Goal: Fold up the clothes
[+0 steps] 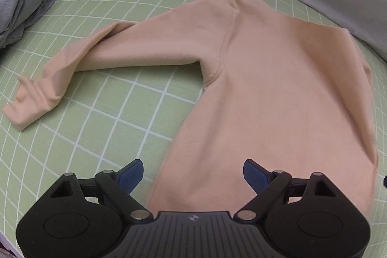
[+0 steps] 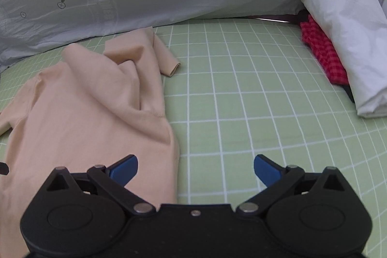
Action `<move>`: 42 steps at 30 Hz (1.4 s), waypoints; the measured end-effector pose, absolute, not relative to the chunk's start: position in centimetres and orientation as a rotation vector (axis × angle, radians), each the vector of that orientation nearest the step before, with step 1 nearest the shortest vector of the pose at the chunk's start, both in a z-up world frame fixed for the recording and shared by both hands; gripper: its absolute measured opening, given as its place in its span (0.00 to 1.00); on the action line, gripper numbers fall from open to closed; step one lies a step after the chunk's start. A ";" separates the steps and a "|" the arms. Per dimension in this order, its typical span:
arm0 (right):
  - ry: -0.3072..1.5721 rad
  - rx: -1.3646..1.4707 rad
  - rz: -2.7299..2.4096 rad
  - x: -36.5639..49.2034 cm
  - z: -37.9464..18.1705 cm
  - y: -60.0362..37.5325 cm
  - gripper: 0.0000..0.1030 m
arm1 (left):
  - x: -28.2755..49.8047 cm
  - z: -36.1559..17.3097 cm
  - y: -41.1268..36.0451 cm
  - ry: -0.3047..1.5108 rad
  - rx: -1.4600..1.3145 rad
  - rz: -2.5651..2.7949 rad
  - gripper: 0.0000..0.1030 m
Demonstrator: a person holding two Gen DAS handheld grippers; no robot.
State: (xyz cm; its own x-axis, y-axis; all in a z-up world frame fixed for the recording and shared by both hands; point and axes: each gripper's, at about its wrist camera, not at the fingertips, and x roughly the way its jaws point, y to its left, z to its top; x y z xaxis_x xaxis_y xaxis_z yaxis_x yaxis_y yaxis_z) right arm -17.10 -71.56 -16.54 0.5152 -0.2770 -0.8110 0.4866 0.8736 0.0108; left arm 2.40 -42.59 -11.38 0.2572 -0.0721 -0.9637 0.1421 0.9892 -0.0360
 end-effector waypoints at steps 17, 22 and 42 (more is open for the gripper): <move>0.854 0.276 -0.292 -4.1 -20.3 -76.2 0.05 | 4.9 -13.7 -44.2 1.362 0.082 -0.094 1.00; 0.868 0.263 -0.369 -7.4 -20.0 -76.4 0.04 | 4.8 -13.6 -44.1 1.357 0.084 -0.098 1.00; 0.902 0.318 -1.095 -29.6 -14.0 -84.5 0.63 | 4.4 -13.5 -44.0 1.363 0.058 -0.065 1.00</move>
